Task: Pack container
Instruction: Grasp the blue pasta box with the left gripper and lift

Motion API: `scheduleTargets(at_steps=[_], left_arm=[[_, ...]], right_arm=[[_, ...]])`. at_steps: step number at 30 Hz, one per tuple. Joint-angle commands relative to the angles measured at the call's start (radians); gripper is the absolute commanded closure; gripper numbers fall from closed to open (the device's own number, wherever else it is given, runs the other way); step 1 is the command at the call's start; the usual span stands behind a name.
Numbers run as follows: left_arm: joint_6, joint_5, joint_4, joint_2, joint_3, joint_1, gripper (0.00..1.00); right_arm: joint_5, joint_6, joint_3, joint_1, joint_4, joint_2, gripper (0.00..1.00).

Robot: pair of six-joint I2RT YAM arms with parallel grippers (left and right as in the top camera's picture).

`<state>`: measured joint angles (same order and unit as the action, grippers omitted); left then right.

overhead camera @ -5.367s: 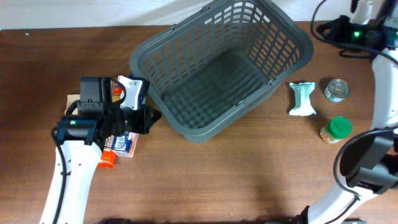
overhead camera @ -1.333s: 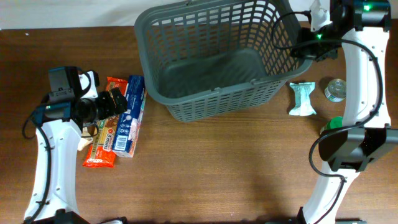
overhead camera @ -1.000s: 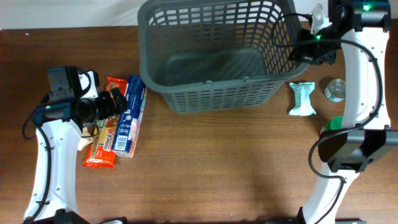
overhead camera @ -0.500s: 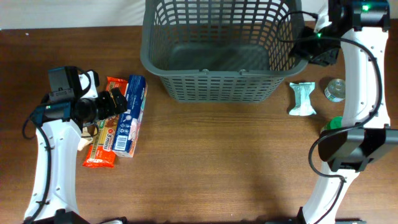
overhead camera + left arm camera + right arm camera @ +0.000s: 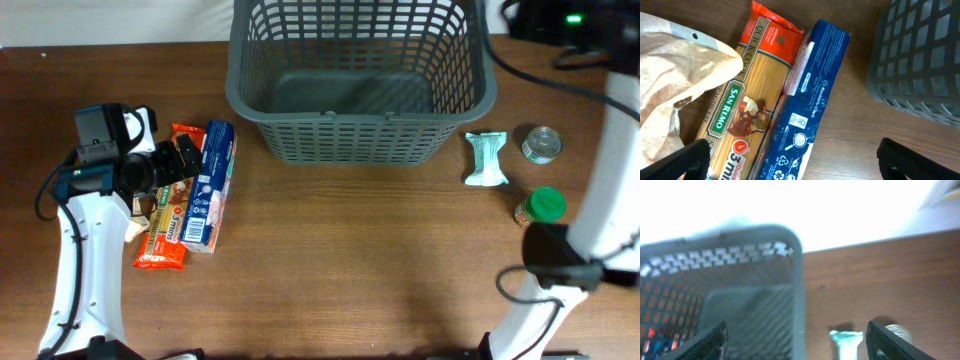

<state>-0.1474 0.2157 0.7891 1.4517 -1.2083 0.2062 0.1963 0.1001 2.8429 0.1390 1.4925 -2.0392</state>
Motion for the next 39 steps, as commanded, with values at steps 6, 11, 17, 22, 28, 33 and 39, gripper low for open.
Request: scheduleTargets(at_steps=[6, 11, 17, 22, 28, 33, 39], left_arm=[[0.043, 0.035, 0.051, 0.008, -0.018, 0.005, 0.01], [0.248, 0.031, 0.137, 0.014, -0.018, -0.008, 0.03], [0.345, -0.079, 0.147, 0.092, -0.018, -0.087, 0.16], [0.338, -0.292, 0.116, 0.256, -0.018, -0.194, 0.16], [0.287, -0.311, 0.069, 0.371, -0.018, -0.19, 0.16], [0.287, -0.309, 0.034, 0.449, -0.018, -0.19, 0.25], [0.287, -0.31, 0.049, 0.464, -0.031, -0.191, 0.98]], right_arm=[[0.003, 0.042, 0.027, 0.293, 0.03, 0.198, 0.01], [0.005, 0.065, 0.027, 0.402, 0.037, 0.208, 0.01], [0.005, 0.065, 0.027, 0.427, 0.037, 0.2, 0.01], [0.005, 0.065, 0.027, 0.427, 0.037, 0.199, 0.01], [0.005, 0.065, 0.027, 0.427, 0.037, 0.198, 0.01], [0.005, 0.065, 0.027, 0.427, 0.037, 0.198, 0.01], [0.005, 0.065, 0.027, 0.427, 0.037, 0.198, 0.01]])
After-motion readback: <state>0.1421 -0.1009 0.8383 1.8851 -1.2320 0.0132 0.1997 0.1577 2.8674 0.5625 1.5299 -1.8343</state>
